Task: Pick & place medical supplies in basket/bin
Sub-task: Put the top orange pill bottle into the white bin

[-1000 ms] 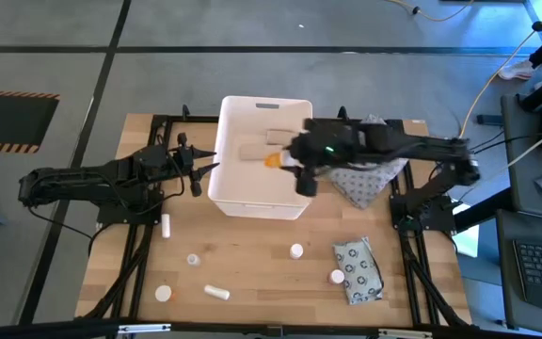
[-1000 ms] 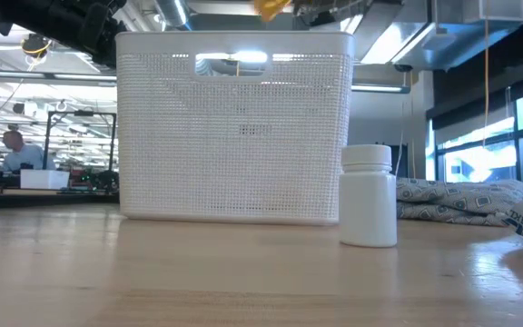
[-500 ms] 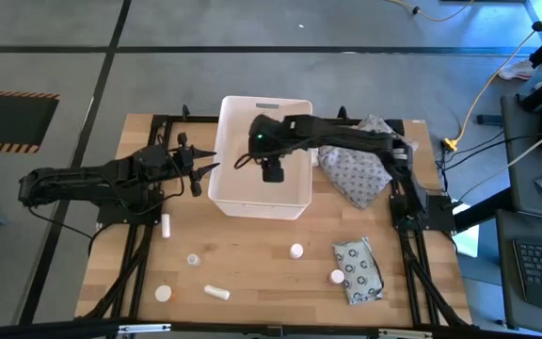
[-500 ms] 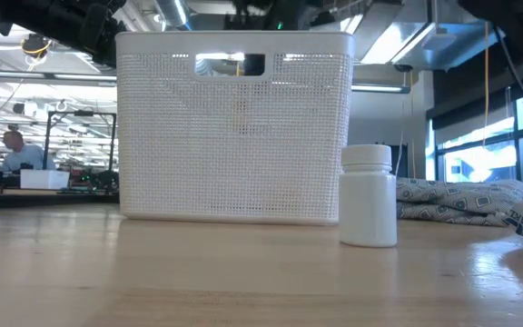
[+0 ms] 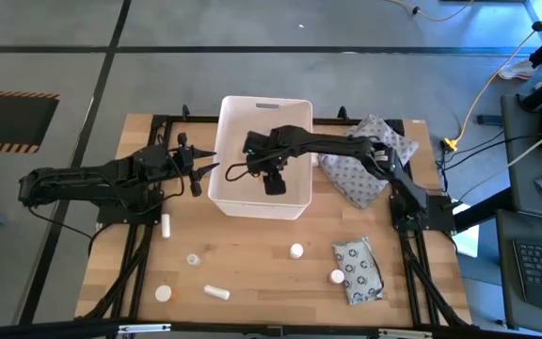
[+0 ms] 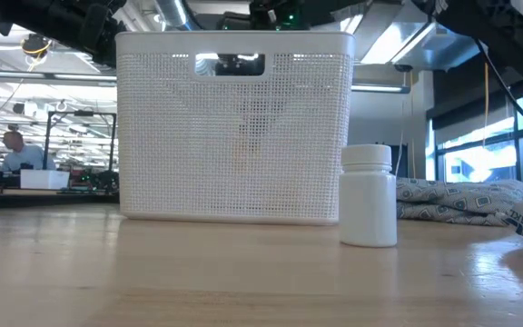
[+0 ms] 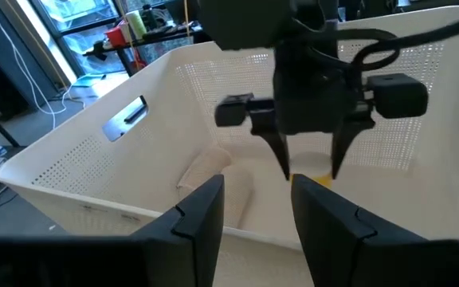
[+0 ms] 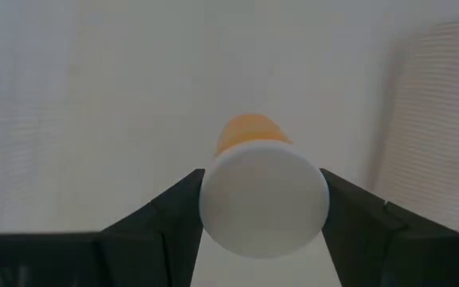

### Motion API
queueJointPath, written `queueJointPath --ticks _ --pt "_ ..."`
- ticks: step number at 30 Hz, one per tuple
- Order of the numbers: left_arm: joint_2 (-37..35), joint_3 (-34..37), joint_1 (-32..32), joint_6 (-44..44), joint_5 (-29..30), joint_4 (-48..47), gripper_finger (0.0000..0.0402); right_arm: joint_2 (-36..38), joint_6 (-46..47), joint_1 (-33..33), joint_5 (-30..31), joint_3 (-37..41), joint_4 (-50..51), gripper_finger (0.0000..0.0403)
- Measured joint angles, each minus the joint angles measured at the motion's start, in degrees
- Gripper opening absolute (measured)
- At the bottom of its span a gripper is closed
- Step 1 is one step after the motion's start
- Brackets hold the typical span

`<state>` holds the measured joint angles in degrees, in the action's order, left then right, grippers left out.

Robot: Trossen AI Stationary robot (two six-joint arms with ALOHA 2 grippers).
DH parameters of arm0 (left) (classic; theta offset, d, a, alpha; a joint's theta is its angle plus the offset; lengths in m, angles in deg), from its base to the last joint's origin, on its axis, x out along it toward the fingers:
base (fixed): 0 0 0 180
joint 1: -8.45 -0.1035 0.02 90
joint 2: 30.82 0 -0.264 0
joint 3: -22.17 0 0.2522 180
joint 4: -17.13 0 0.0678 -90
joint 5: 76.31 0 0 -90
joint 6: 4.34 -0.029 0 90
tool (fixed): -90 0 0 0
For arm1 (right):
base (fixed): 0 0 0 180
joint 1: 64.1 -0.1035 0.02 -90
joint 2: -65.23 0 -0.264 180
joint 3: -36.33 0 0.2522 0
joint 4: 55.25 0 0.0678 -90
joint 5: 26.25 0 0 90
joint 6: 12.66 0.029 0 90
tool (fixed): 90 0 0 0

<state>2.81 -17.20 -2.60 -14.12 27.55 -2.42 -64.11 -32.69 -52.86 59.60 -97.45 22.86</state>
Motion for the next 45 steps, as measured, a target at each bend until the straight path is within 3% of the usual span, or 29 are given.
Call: queueJointPath --ticks 19,28,45 --pt "-0.04 0.00 0.00 0.07 0.01 -0.31 0.0141 -3.06 5.31 0.27 0.03 0.52 1.82 0.0214" --pt "-0.04 0.00 0.00 0.21 0.01 -0.35 0.0141 -3.30 25.86 0.98 10.56 0.52 -0.70 0.0214" --pt "-0.02 0.00 0.00 0.23 0.01 -0.39 0.0141 -3.30 27.14 3.88 10.68 0.52 -1.34 0.0214"
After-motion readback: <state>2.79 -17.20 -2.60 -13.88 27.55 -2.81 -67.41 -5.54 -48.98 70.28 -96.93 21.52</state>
